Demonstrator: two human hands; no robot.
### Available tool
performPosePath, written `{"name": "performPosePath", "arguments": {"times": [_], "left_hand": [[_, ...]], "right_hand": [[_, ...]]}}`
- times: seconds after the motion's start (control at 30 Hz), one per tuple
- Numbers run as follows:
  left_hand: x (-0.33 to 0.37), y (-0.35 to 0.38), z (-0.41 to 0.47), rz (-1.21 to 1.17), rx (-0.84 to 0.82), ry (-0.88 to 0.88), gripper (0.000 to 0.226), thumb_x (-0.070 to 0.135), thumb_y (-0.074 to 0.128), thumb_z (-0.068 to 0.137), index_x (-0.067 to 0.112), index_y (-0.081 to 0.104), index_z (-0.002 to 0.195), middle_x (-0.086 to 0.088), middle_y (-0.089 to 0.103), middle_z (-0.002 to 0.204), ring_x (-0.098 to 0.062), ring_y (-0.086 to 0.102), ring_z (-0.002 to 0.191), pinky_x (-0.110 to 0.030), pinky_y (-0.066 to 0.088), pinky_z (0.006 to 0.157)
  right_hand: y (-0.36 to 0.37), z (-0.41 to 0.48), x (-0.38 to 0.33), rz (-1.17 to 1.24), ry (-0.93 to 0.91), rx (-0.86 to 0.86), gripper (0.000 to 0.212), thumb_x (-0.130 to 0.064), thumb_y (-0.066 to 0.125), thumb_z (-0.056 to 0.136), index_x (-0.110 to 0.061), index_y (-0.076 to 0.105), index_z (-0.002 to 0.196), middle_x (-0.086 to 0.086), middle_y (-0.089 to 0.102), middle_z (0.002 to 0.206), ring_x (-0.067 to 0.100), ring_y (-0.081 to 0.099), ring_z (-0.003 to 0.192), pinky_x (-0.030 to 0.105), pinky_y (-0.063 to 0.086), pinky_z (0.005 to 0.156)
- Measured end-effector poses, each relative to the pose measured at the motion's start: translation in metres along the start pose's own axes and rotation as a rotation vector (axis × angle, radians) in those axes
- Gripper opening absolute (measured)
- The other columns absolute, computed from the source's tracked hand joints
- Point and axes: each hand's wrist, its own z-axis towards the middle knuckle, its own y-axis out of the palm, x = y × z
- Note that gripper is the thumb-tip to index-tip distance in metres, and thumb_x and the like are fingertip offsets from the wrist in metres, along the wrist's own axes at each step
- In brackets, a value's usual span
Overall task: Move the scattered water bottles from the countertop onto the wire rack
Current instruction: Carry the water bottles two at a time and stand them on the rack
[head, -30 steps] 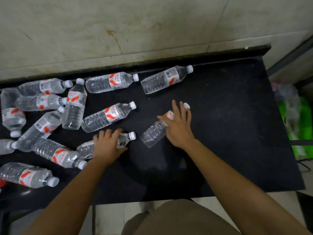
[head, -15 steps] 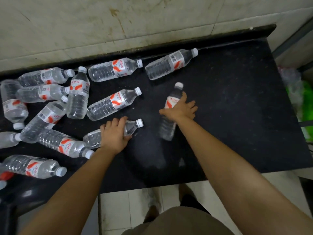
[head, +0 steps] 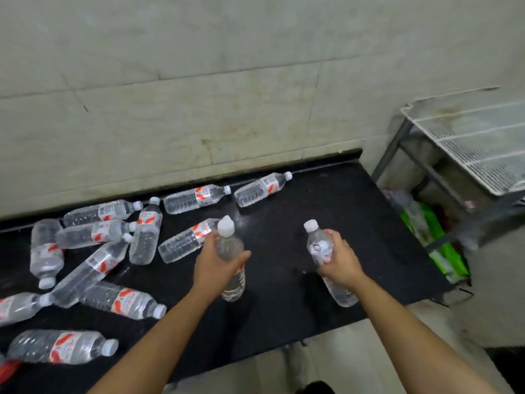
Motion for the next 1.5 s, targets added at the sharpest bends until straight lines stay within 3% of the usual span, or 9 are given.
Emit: {"name": "performPosePath", "arguments": {"times": [0.13, 0.27, 0.47, 0.67, 0.77, 1.07, 1.2, 1.37, 1.5], "left_hand": [[0.059, 0.025, -0.008, -0.221, -0.114, 0.096, 0.05, 0.032, 0.087, 0.074, 0.029, 0.055, 0.114, 0.008, 0.07, 0.104, -0.003, 0.069, 0.092, -0.025, 0.053, 0.084], [0.126, 0.054, -0.023, -0.55, -0.246, 0.048, 0.036, 0.031, 0.078, 0.082, 0.026, 0.062, 0.113, 0.001, 0.076, 0.103, -0.012, 0.074, 0.093, -0.027, 0.057, 0.078], [0.204, 0.129, -0.064, -0.585, -0.398, 0.163, 0.041, 0.033, 0.079, 0.08, 0.026, 0.059, 0.115, 0.002, 0.072, 0.105, -0.013, 0.073, 0.093, -0.027, 0.056, 0.079], [0.258, 0.233, -0.095, -0.691, -0.488, 0.075, 0.046, 0.042, 0.08, 0.077, 0.011, 0.059, 0.103, -0.011, 0.067, 0.086, -0.022, 0.067, 0.071, -0.037, 0.053, 0.069], [0.28, 0.29, -0.104, -0.705, -0.538, 0.067, 0.058, 0.047, 0.081, 0.067, 0.009, 0.059, 0.104, -0.013, 0.064, 0.083, -0.025, 0.065, 0.068, -0.039, 0.052, 0.07], [0.366, 0.406, -0.113, -0.612, -0.468, 0.184, 0.052, 0.046, 0.076, 0.075, 0.013, 0.063, 0.112, -0.007, 0.074, 0.098, -0.023, 0.073, 0.087, -0.039, 0.054, 0.077], [0.405, 0.436, -0.086, -0.587, -0.448, 0.251, 0.055, 0.048, 0.077, 0.077, 0.015, 0.06, 0.118, -0.007, 0.073, 0.104, -0.019, 0.073, 0.086, -0.034, 0.055, 0.074], [0.445, 0.474, -0.016, -0.602, -0.411, 0.282, 0.064, 0.056, 0.081, 0.069, 0.021, 0.061, 0.118, -0.011, 0.071, 0.112, -0.032, 0.072, 0.098, -0.052, 0.057, 0.085], [0.479, 0.506, 0.036, -0.595, -0.35, 0.317, 0.052, 0.052, 0.074, 0.074, 0.021, 0.06, 0.115, -0.004, 0.071, 0.11, -0.02, 0.073, 0.095, -0.035, 0.055, 0.076]], "right_hand": [[-0.047, -0.043, 0.0, 0.187, -0.066, 0.178, 0.087, -0.009, 0.078, 0.061, -0.043, 0.041, 0.131, -0.005, 0.06, 0.118, 0.019, 0.061, 0.1, 0.027, 0.045, 0.079], [-0.097, -0.085, 0.009, 0.406, -0.065, 0.345, 0.084, -0.009, 0.078, 0.054, -0.052, 0.045, 0.119, -0.011, 0.066, 0.11, 0.01, 0.066, 0.096, 0.029, 0.052, 0.082], [-0.179, -0.13, 0.064, 0.622, -0.118, 0.479, 0.091, 0.016, 0.08, 0.061, -0.032, 0.045, 0.131, -0.004, 0.064, 0.113, 0.006, 0.066, 0.093, 0.017, 0.054, 0.072], [-0.264, -0.14, 0.156, 0.747, -0.165, 0.577, 0.092, -0.004, 0.088, 0.046, -0.038, 0.046, 0.119, -0.002, 0.063, 0.117, 0.014, 0.066, 0.1, 0.025, 0.052, 0.08], [-0.308, -0.143, 0.201, 0.793, -0.199, 0.573, 0.09, 0.003, 0.087, 0.049, -0.037, 0.046, 0.119, -0.002, 0.067, 0.111, 0.014, 0.069, 0.097, 0.027, 0.055, 0.078], [-0.422, -0.103, 0.278, 0.918, -0.269, 0.606, 0.086, 0.007, 0.086, 0.06, -0.04, 0.052, 0.124, 0.009, 0.07, 0.115, 0.03, 0.071, 0.101, 0.05, 0.058, 0.09], [-0.457, -0.059, 0.28, 0.944, -0.32, 0.592, 0.078, -0.005, 0.089, 0.064, -0.029, 0.053, 0.129, 0.006, 0.072, 0.11, 0.025, 0.073, 0.098, 0.043, 0.059, 0.086], [-0.497, 0.014, 0.27, 0.9, -0.36, 0.618, 0.059, -0.014, 0.09, 0.073, -0.03, 0.057, 0.119, 0.0, 0.075, 0.104, 0.019, 0.073, 0.095, 0.039, 0.058, 0.084], [-0.538, 0.071, 0.256, 0.79, -0.36, 0.59, 0.061, -0.022, 0.091, 0.073, -0.036, 0.055, 0.121, -0.009, 0.071, 0.109, 0.003, 0.07, 0.092, 0.029, 0.056, 0.083]]}}
